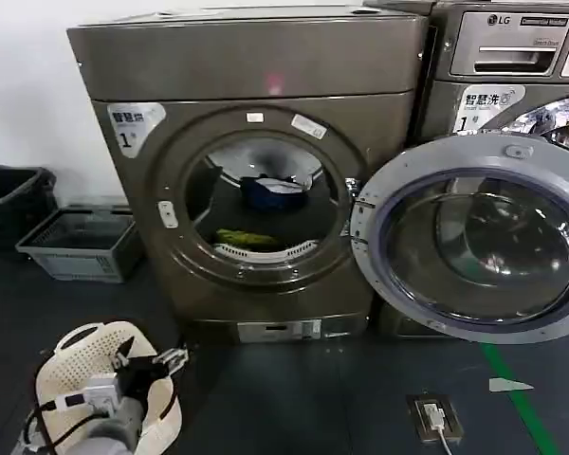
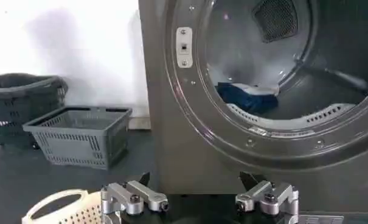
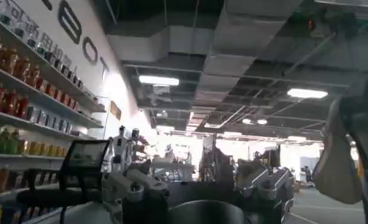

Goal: Grasp the clothes from the dryer.

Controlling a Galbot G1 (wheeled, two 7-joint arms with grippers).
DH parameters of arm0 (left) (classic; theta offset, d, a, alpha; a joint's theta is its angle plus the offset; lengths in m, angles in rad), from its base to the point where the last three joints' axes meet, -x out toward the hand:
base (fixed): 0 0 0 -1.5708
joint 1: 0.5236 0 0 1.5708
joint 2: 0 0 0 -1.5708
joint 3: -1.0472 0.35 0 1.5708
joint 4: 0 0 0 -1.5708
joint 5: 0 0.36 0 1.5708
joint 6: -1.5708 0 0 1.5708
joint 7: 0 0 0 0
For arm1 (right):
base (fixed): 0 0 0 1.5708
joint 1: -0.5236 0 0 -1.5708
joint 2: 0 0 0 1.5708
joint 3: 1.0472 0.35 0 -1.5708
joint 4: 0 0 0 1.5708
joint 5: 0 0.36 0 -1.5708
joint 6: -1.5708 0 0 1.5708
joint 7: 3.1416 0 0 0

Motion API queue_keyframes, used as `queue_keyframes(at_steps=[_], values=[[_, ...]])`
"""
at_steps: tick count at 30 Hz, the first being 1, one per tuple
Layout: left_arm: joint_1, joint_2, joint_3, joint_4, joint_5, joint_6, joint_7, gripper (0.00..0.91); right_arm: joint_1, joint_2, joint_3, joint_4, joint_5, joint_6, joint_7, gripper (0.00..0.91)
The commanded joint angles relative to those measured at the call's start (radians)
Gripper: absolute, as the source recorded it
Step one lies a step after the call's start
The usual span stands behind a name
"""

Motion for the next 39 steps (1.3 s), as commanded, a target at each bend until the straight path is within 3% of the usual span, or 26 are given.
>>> queue_keyframes(at_steps=[1, 39], values=[[0.000, -0.002, 0.000, 0.000, 0.002, 0.049, 0.001, 0.907, 0.001, 0.001, 0.001, 0.000, 0.001, 0.001, 0.001, 0.907], [0.006, -0.005, 0.003, 0.006, 0.009, 0.049, 0.009, 0.907, 0.010, 0.015, -0.013, -0.007, 0.002, 0.016, 0.002, 0.907]])
